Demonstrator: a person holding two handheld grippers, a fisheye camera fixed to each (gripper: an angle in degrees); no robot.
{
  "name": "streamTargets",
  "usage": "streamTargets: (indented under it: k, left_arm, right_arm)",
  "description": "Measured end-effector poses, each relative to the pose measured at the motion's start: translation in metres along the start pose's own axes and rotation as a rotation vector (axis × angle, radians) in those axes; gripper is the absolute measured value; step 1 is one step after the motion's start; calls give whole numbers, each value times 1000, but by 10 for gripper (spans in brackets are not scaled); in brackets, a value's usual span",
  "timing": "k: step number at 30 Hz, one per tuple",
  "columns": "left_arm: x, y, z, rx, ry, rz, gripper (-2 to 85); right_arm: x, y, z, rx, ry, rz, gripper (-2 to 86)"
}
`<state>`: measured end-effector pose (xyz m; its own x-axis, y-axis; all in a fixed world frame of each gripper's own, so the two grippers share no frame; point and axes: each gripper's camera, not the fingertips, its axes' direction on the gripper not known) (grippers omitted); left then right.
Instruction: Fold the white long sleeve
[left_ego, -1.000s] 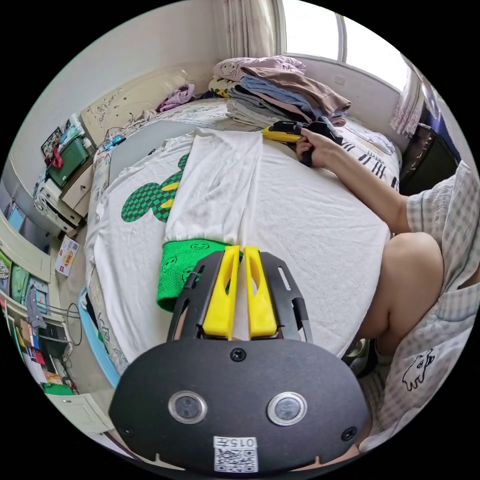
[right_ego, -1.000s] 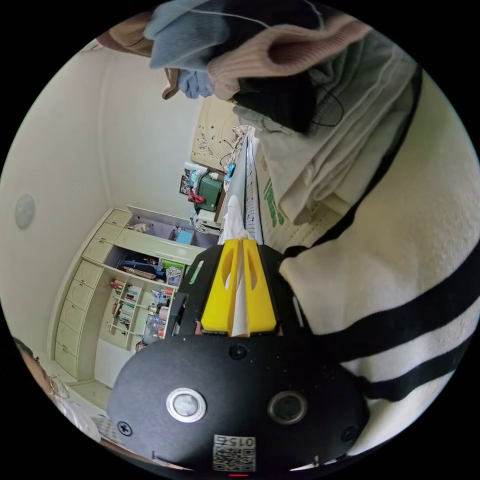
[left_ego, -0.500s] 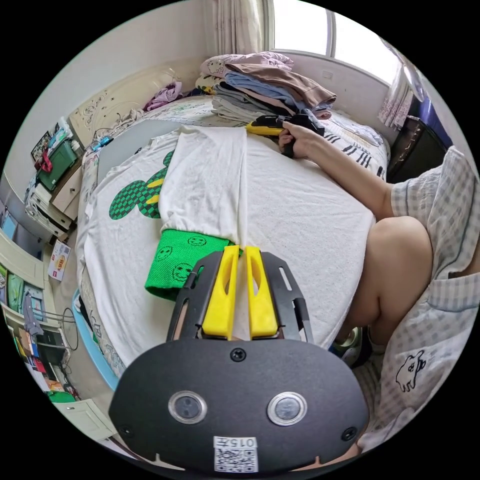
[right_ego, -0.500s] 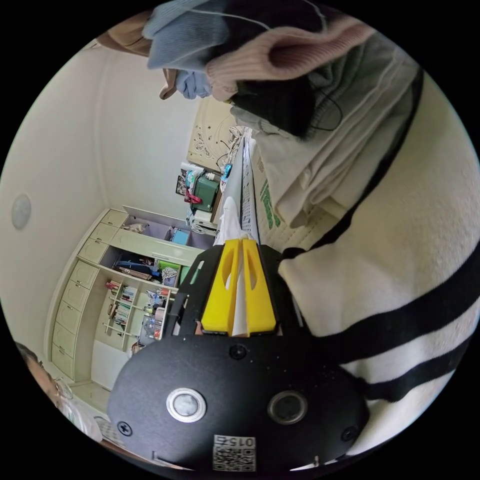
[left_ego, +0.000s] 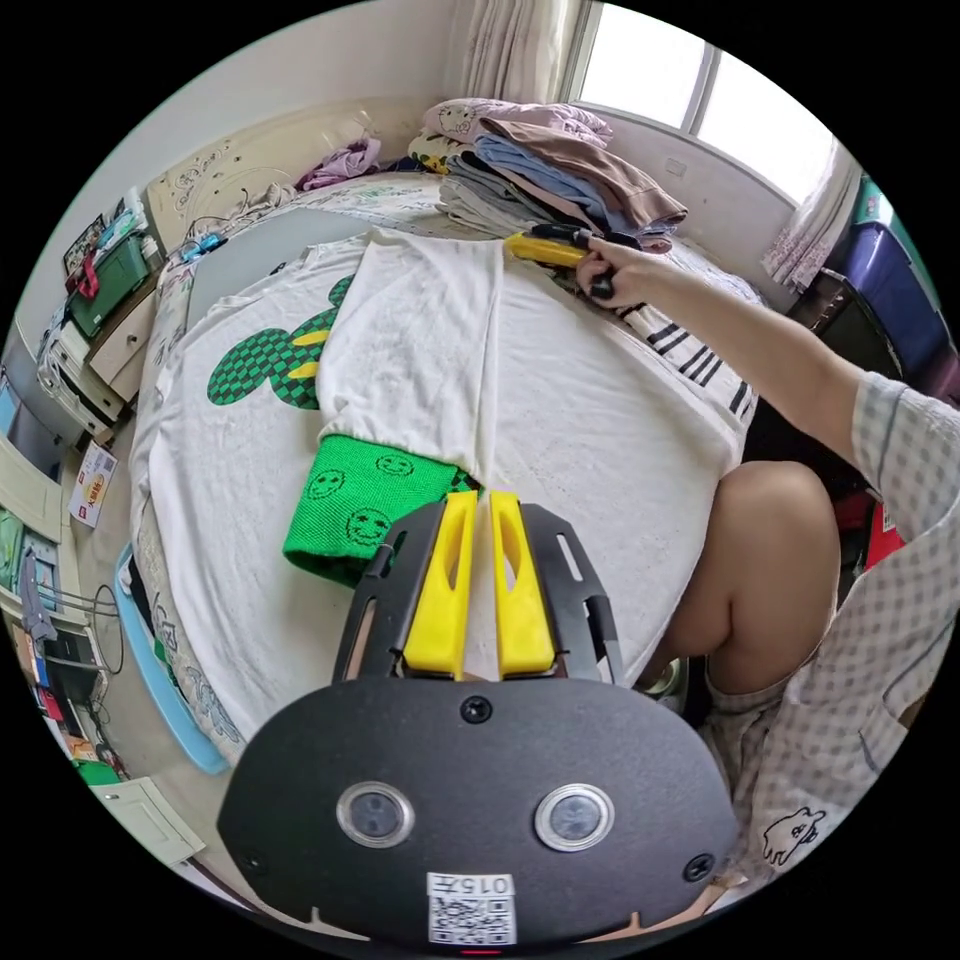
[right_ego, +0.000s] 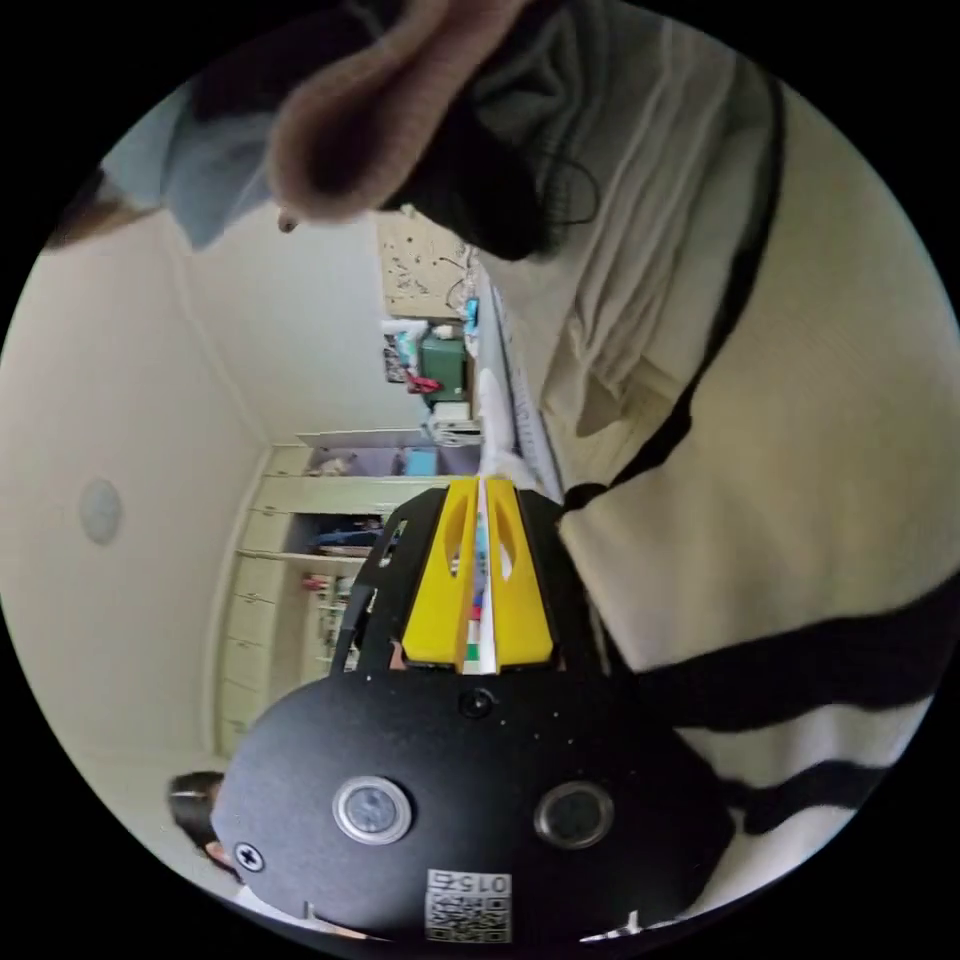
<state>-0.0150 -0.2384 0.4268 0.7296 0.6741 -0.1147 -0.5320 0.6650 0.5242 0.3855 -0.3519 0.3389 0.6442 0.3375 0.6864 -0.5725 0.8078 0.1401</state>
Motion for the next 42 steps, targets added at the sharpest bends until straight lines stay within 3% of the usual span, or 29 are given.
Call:
streamTargets:
  k: [4,7,10,14,18,21,25,27,29,36,42]
  left_arm:
    - [-6,2,-8,-12,6,15,22]
    - [-20,4,-23,-25,133,10,31]
    - [-41,18,-62,130,270,-6,37]
    - [-111,53,-99,417,334,-306,57]
    - [-139,55,-98,339,90,-499,88]
    - [-146,44,-89,303,135,-495,105]
    - [-153,37,-86,273,149,-494,107]
    - [-155,34,-86,271,129,-473,105]
    - [-158,36,-81,269,112,-474,101]
    - [-182,51,-94,491,246,-544,97]
    - [-204,37,-83,378,317,-520,106]
  right_arm:
    - [-9,27,-31,109,-33,30,-4]
    - [-19,51,-42,114,17,0,-4]
    - [-37,81,-27,87,53,-98,-4]
    - [-86,124,72,-146,276,-389,-3]
    - [-117,184,223,-444,526,-685,2]
    - [-107,202,302,-528,547,-698,13]
    - [-82,185,367,-541,626,-677,42]
    - [-62,160,400,-499,850,-676,67]
    - [-49,139,414,-445,936,-638,74]
    - [-5,70,465,-269,1089,-592,89]
    - [54,33,522,-258,1199,-547,112]
